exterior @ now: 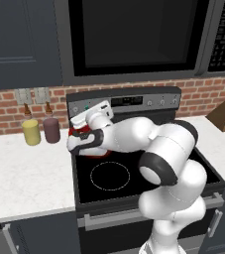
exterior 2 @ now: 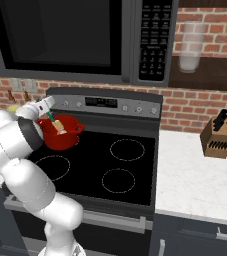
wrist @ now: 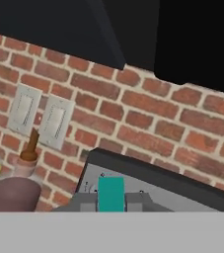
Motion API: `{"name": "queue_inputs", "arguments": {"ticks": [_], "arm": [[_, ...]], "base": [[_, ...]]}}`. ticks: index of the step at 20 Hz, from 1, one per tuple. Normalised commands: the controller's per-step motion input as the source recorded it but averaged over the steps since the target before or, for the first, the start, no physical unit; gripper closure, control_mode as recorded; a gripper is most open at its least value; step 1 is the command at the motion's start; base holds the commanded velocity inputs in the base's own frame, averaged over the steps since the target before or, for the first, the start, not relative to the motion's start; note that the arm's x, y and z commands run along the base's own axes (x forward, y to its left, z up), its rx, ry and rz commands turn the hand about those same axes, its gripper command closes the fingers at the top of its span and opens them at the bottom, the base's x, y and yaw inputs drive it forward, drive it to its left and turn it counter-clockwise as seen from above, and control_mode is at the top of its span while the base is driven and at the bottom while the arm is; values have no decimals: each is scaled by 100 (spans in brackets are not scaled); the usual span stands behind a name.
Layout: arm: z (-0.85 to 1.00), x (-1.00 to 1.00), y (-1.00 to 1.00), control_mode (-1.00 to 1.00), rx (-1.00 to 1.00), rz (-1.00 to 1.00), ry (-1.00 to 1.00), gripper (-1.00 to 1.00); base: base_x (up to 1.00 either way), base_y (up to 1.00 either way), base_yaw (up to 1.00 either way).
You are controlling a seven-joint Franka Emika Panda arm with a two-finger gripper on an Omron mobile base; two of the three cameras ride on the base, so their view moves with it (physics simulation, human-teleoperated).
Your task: Put the garlic and sweet potato in the pot. Retrieve the spatula and lightly stir the vegetables in the pot.
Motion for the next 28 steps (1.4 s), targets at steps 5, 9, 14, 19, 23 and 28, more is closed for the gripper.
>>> {"name": "queue_inputs", "arguments": {"ticks": [5, 9, 14, 19, 23, 28], "arm": [[-90, 6, 0, -100, 5, 0, -5, 100], [-79, 16, 0, -100, 8, 0, 0, 100], [-72, 35, 0, -100, 6, 0, -5, 100], [-54, 39, 0, -100, 4, 0, -15, 100], [-46, 1, -16, -100, 0, -1, -13, 100], [-50, -11, -41, -100, 0, -10, -2, 100]], "base": [[0, 0, 0], [0, 0, 0], [0, 0, 0], [0, 0, 0], [0, 0, 0], [0, 0, 0]]}}
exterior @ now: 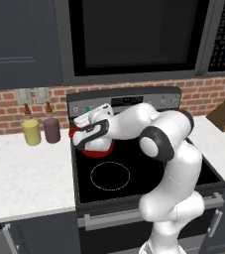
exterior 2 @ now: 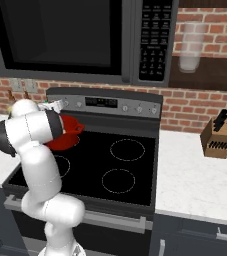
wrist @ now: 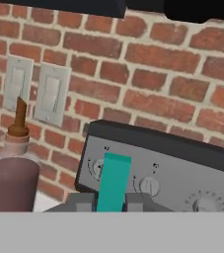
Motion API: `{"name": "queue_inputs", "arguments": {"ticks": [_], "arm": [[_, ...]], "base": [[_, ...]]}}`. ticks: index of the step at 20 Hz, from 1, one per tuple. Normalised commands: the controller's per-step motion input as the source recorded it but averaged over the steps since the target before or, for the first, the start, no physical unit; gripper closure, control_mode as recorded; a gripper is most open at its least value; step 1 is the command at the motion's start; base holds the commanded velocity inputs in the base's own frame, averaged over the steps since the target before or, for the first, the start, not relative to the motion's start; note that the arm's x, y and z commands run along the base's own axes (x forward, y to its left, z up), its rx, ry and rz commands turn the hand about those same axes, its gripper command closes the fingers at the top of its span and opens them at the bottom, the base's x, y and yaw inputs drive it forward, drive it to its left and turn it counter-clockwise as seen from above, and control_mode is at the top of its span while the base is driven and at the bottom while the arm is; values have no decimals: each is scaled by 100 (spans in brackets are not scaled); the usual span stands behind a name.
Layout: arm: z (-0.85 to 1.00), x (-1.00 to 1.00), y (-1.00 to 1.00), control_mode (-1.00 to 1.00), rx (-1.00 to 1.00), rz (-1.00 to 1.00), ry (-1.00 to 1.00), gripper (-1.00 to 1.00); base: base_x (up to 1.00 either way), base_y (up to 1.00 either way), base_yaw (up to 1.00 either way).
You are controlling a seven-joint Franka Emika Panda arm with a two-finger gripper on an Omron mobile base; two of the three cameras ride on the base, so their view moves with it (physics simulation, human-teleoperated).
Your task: Put the garlic and sweet potato in the pot. Retrieve the spatula and lightly stir the vegetables in the pot.
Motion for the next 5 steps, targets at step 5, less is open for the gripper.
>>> {"name": "queue_inputs", "arguments": {"ticks": [5], "arm": [[-16, -32, -49, -100, -7, -16, -12, 100]], "base": [[0, 0, 0]]}}
